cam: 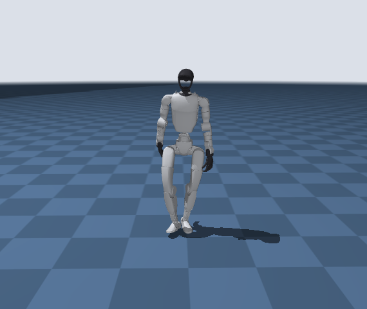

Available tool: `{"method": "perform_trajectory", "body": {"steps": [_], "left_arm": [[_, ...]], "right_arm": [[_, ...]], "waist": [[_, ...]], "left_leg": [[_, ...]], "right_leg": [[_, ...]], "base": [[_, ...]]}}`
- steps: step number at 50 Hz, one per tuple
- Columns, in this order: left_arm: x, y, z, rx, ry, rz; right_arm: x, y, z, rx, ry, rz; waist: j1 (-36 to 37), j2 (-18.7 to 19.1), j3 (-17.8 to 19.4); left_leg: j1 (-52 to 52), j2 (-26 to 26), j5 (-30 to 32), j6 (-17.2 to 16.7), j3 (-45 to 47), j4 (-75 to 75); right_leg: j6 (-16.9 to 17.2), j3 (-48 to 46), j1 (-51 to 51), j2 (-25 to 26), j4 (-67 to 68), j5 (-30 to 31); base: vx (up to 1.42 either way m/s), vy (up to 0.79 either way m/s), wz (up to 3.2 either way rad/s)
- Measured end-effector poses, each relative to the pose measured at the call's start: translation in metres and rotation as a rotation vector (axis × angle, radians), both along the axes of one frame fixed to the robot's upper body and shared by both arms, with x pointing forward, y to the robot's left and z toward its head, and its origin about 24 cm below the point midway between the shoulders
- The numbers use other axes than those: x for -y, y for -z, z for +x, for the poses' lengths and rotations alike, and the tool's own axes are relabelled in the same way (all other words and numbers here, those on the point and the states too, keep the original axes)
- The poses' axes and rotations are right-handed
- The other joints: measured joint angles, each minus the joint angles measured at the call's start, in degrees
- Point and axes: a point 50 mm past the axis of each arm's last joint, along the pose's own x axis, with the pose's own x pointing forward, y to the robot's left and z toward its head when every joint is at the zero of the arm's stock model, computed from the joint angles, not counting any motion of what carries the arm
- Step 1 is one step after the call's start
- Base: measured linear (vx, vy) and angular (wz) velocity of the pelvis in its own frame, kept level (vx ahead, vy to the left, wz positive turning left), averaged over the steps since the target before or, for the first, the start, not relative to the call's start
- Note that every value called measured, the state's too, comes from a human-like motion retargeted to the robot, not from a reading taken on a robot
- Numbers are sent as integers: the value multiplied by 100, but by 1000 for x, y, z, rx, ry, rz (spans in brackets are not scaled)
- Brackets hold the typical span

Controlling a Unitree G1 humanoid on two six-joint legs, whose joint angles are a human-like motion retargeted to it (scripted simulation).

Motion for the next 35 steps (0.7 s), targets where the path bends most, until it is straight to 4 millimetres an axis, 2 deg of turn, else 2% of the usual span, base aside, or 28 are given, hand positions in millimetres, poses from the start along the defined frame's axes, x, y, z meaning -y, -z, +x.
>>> {"method": "perform_trajectory", "body": {"steps": [3,7,10,13,15,18,20,23,25,28,32,35], "left_arm": [[0,-2,7,30,25,13],[-1,-1,3,2,31,16],[-1,2,-8,-37,21,9],[-1,6,-27,-73,-16,14],[-1,8,-39,-86,-46,23],[-3,10,-47,-45,-88,61],[-6,10,-50,-1,-148,80],[-3,11,-59,7,-291,14],[0,12,-63,-1,-397,-50],[0,13,-72,-24,-489,-65],[-3,13,-82,-69,-446,-21],[-9,12,-81,-86,-363,-3]], "right_arm": [[-5,-1,-11,-38,5,25],[-12,-1,-14,-54,-46,79],[-12,0,-9,-56,-114,114],[-9,1,1,-41,-174,100],[-7,2,14,-4,-194,79],[-6,4,42,94,-188,43],[-7,4,63,169,-181,21],[-6,2,93,260,-201,-4],[-5,-1,115,321,-237,-19],[-8,-6,145,412,-299,-19],[-17,-12,172,527,-353,-4],[-26,-17,189,592,-384,19]], "waist": [[-37,-90,27],[-116,-115,-4],[-260,-106,-67],[-146,-136,-71],[-9,-193,23],[175,-315,147],[348,-393,188],[652,-435,246],[779,-398,266],[829,-350,213],[868,-459,144],[989,-524,166]], "left_leg": [[233,-59,-95,-25,130,-50],[554,-30,-249,-89,140,-107],[797,-31,-403,-5,58,-114],[1031,97,-578,63,316,317],[1080,280,-432,63,609,996],[508,550,81,63,500,2622],[-63,764,-292,63,306,3836],[-592,1221,-1129,63,445,4858],[-1061,1418,-1608,63,494,5214],[-1755,1358,-1959,63,538,5091],[-2501,808,-2051,63,727,4311],[-2871,966,-2334,63,723,4729]], "right_leg": [[-47,193,-36,75,-445,-223],[-251,164,74,159,-529,-338],[-290,213,151,207,-341,-617],[-341,247,649,360,-615,-806],[-393,434,1018,468,-818,-863],[-483,497,1379,430,-1088,-928],[-615,597,1505,503,-1227,-979],[-729,681,1729,564,-1473,-1006],[-731,644,1791,578,-1636,-974],[-606,481,1795,507,-1858,-883],[-292,251,1700,112,-2034,-769],[-294,314,1651,152,-1996,-875]], "base": [[29,-9,11],[39,-13,20],[42,-13,34],[51,-24,-32],[51,-23,-56],[39,-17,-25],[40,-29,-30],[29,-20,-37],[17,4,-12],[9,26,28],[6,35,38],[27,-4,-26]]}}
